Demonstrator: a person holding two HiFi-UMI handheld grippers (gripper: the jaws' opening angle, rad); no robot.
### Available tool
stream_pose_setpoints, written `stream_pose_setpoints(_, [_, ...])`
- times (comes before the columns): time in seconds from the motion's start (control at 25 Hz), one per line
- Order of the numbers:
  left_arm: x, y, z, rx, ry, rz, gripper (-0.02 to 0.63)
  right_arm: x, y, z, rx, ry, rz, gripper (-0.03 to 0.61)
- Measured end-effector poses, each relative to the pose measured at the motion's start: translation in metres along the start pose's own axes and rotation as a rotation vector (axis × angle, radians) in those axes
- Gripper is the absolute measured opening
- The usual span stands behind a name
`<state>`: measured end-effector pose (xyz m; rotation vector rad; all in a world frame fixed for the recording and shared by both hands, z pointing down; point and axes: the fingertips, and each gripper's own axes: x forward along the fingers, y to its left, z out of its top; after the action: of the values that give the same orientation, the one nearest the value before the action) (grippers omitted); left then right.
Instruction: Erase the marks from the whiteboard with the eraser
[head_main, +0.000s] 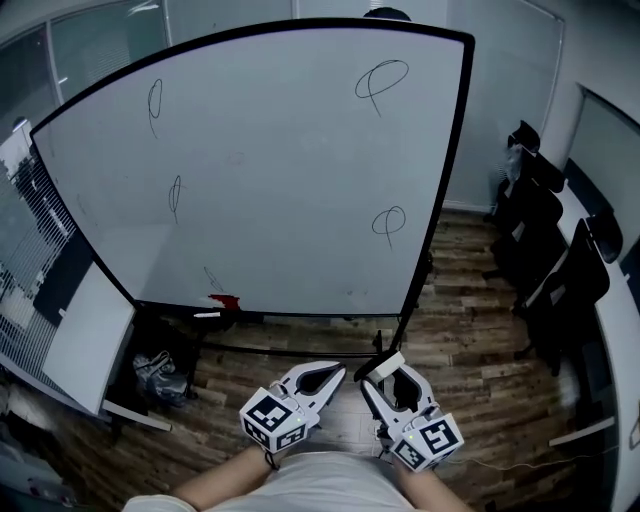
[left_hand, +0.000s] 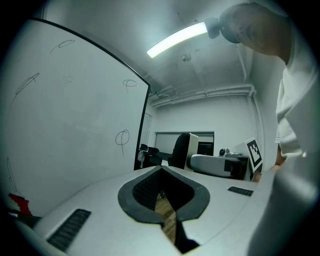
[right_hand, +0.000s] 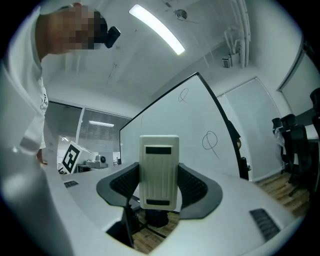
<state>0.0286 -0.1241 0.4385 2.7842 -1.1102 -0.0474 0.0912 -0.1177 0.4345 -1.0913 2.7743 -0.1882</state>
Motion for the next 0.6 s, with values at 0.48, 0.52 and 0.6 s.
stream_pose_setpoints(0.48, [0.081,-0.003,-0.005,-0.006,0.023,0.015,0.006,-0.010,-0.070,-0.009,0.047,0.061,0.046,0.245])
stream_pose_setpoints(0.52, [0.086,-0.003,-0.005,-0.006,0.024,0.010,0.006,-0.010,-0.077,-0.008,0.052,0.062,0.037,0.245])
stream_pose_setpoints(0.6, [0.094,-0.001,-0.004,-0.003,0.023,-0.003,0.006,-0.009,-0.086,-0.006,0.057,0.056,0.018,0.245])
